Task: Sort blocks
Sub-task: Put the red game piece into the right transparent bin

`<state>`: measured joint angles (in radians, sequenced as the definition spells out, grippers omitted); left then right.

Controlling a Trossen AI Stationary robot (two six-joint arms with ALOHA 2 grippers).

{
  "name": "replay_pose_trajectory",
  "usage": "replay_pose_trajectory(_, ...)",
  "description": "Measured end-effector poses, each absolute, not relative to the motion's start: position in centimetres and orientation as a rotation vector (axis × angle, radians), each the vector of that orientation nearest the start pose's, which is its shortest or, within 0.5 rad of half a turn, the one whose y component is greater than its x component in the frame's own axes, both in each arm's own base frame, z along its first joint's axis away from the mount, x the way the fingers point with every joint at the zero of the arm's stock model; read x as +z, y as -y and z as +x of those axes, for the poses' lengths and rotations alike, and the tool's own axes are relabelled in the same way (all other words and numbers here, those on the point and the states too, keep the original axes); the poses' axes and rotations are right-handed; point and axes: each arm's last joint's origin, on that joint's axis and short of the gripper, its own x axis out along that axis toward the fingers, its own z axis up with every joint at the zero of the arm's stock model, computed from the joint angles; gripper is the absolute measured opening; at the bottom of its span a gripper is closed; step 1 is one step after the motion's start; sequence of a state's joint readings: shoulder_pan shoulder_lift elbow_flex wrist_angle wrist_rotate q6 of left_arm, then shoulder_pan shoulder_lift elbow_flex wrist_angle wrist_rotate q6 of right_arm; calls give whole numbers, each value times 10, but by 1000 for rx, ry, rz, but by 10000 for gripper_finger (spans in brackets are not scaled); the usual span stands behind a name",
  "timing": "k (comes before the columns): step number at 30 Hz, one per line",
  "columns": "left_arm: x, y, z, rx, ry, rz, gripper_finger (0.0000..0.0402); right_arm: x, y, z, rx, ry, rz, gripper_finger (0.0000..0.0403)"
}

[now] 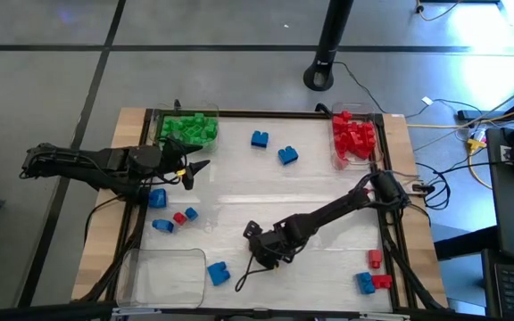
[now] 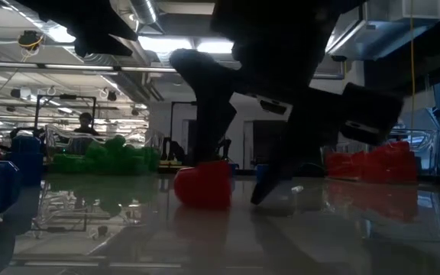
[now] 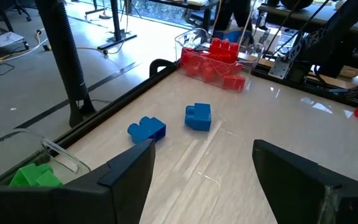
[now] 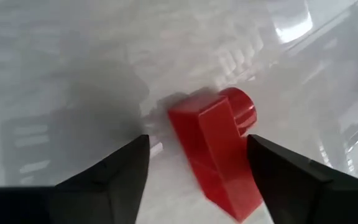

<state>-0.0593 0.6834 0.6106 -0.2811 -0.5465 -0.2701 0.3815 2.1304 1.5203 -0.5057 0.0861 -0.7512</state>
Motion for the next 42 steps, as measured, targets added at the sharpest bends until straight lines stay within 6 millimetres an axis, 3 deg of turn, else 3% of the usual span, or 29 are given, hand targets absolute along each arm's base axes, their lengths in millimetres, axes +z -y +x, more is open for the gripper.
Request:
replay_pose_trajectory(15,280,-6,151,524,-273,-157,261,148,-152,408,599,-989,-897,88)
replay_pose_trajectory(25,280,-6,151,524,-273,-155,261,160,-156,402,535,-994,-904,66)
replay_pose_trajectory(32,280,-6,151,524,-273,-155,261,187,-156,390,479,-999,-916,8)
replay_pose_trajectory(42,280,-6,151,524,-272,-158,261,222,-143,366,343,-1093,-952,3)
